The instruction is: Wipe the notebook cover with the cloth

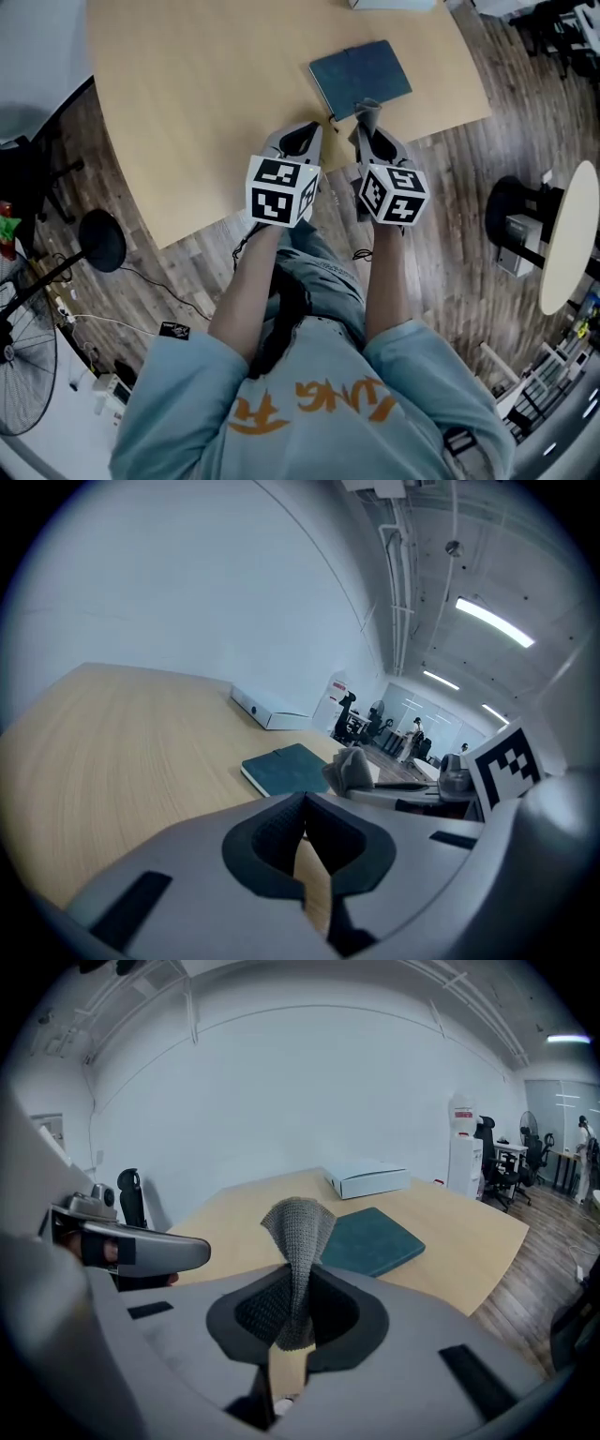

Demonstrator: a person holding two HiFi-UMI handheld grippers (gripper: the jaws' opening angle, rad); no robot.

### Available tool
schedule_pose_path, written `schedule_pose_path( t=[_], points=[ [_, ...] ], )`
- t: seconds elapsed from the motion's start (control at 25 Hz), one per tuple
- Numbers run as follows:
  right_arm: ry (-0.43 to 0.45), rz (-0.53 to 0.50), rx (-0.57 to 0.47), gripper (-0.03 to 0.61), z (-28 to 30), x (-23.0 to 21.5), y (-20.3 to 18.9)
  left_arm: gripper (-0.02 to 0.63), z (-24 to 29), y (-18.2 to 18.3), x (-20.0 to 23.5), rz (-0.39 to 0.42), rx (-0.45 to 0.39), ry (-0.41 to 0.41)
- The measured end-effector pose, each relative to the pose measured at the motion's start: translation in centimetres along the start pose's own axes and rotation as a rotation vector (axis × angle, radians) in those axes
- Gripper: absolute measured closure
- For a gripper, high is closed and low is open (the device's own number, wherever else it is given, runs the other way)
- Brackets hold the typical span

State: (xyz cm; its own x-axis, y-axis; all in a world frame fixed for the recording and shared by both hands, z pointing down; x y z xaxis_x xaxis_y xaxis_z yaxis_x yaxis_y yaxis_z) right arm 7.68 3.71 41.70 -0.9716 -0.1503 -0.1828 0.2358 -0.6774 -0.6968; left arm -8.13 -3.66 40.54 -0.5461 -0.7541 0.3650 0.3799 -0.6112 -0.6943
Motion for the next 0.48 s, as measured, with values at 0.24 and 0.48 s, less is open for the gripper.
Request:
schedule_pose_path(
  t=[0.24,0.48],
  points=[
    [-0.002,-0.043,0.013,0.549,2.0,1.6,1.9,0.597,0.5,1.3,3.0,-0.041,-0.017,-0.013],
    [0.037,-0.059,0.034,0.548,3.9,1.6,2.8,0.595,0.6,2.1,4.5,-0.067,-0.022,0.027]
  ],
)
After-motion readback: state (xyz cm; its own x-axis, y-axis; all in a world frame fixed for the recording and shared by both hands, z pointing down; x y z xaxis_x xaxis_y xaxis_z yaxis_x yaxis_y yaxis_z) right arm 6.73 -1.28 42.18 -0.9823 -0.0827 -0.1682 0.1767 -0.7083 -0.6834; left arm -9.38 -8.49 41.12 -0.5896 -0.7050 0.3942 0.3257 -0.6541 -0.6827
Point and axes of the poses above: the fingertips, and each gripper's own axes: z forward along the fingers, x to its left, y out of its top, the point moved 9 cm from there along -z, backward along the fingers, and after that the axes turned 9 degrees about x, right-handed, at the moved point
